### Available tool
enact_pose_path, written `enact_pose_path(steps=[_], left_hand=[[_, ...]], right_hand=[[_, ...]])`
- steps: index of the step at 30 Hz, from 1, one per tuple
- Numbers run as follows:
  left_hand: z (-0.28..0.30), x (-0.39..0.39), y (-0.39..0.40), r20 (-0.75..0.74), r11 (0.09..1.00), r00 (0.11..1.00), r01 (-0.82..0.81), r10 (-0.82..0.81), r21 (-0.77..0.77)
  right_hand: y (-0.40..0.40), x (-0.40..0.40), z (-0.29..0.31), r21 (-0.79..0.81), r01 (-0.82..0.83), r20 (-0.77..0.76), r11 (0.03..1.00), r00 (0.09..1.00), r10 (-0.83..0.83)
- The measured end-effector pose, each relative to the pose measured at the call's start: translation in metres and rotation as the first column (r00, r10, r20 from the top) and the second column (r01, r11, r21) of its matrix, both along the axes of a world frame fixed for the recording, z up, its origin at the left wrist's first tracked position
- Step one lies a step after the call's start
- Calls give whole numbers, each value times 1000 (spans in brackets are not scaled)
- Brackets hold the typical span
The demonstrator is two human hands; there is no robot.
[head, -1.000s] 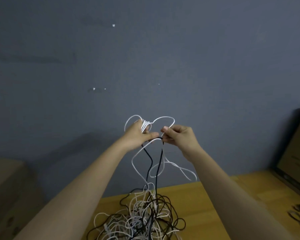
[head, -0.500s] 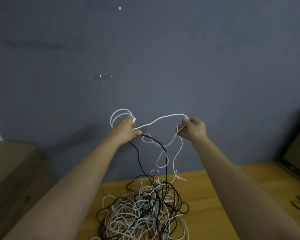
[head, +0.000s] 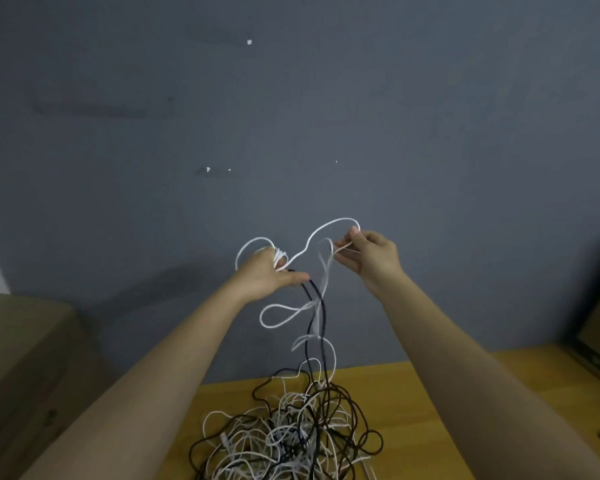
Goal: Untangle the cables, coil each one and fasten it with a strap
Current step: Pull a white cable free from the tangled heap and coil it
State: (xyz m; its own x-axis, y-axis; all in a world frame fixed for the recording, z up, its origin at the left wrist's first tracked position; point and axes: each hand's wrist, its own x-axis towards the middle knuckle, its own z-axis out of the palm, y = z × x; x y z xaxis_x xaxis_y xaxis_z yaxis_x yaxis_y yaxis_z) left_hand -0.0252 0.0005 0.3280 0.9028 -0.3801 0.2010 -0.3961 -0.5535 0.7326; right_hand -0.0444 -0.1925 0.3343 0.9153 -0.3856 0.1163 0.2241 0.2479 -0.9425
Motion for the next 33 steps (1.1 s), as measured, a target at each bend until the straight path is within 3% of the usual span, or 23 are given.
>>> enact_pose_path(steps=[2, 7, 10, 15, 21, 29, 31, 33], left_hand=[[-3, -3, -4, -21, 1000, 1000, 9, -9, -24], [0, 7, -8, -22, 984, 994, -106, 103, -146], [-1, 13, -10, -48, 974, 983, -184, 179, -130], [-23, 12, -31, -158, 975, 982, -127, 99, -183], [-71, 8, -47, -215, 980, 965, -174, 150, -99], [-115, 4, -41, -295, 982, 937, -185, 185, 29], [-119, 6, -36, -249, 975, 944, -202, 218, 88], [-121, 7, -28, -191, 959, 945, -238, 264, 152]], right_hand=[[8, 1, 8, 33, -43, 57, 999, 998, 41], [19, -2, 34, -173, -40, 182, 984, 981, 72], [20, -5, 36, -123, -52, 192, 991, 978, 75], [22, -9, 13, -13, -58, 180, 998, 982, 59], [18, -19, -32, 86, -77, 49, 993, 996, 73], [-5, -26, -76, -13, 124, -93, 992, 988, -124], [-13, -22, -83, -23, 206, -89, 978, 974, -208], [-19, -18, -88, -134, 254, -86, 958, 960, -267]])
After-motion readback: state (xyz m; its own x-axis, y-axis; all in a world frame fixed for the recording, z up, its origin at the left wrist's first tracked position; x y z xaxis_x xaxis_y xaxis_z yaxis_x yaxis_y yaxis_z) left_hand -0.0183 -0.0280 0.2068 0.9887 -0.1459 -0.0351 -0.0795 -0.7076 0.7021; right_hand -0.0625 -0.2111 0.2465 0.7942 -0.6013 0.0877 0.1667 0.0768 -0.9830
